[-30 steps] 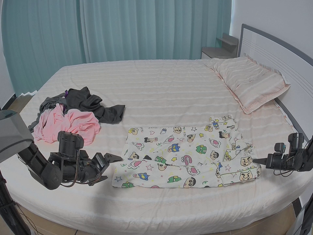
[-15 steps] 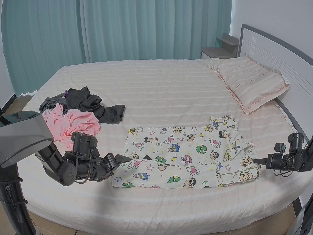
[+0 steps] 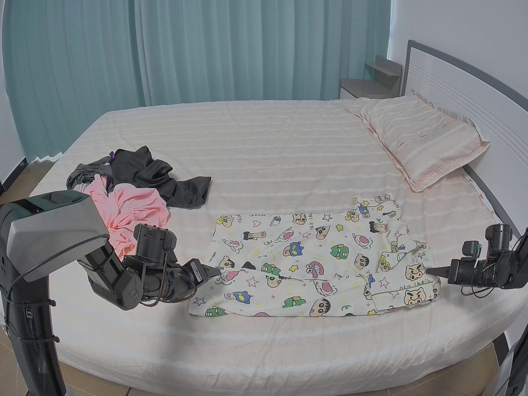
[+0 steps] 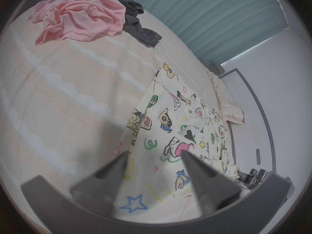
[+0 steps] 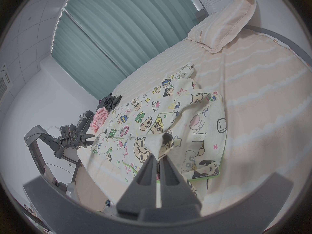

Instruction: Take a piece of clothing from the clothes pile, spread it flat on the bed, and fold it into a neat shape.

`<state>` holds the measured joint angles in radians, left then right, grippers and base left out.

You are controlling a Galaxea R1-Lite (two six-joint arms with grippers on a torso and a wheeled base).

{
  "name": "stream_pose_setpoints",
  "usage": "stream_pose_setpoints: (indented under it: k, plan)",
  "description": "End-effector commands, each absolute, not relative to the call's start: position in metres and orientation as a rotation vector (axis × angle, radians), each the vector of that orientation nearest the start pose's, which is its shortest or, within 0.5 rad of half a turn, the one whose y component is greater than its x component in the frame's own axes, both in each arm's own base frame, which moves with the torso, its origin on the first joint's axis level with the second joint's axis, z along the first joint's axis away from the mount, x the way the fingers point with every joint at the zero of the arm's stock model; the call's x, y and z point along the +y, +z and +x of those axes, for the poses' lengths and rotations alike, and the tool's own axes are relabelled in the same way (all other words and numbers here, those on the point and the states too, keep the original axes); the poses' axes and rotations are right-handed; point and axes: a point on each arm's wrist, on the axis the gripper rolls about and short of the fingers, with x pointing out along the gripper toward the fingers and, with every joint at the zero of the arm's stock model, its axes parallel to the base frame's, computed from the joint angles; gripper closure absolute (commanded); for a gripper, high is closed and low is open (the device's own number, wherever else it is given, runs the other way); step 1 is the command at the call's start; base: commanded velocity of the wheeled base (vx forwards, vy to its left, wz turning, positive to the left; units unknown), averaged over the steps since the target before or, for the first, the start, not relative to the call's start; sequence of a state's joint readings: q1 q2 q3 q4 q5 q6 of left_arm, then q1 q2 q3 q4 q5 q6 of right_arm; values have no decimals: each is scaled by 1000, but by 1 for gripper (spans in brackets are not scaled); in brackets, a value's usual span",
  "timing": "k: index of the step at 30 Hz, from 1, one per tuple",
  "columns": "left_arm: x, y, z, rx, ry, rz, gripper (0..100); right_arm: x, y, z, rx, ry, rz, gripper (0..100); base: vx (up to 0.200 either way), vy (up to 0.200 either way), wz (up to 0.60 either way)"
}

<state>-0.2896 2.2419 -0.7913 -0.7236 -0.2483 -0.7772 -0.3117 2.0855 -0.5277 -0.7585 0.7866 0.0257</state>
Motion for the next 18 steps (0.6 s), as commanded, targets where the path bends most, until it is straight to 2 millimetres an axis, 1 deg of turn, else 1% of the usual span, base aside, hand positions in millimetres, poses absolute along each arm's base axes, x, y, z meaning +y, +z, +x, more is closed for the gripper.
stream_pose_setpoints:
  k: [1, 5, 12, 18]
  plan:
    - [-109, 0, 343, 902, -200, -707, 100, -75, 17, 284, 699, 439, 449, 100, 0, 0, 0]
    - [-105, -1, 341, 906, -182, -708, 100, -76, 15, 284, 701, 435, 449, 100, 0, 0, 0]
    - [-97, -4, 339, 875, -80, -688, 100, -77, 17, 287, 691, 432, 446, 100, 0, 0, 0]
    - [-95, -9, 334, 891, -66, -691, 100, -77, 16, 289, 691, 435, 444, 100, 0, 0, 0]
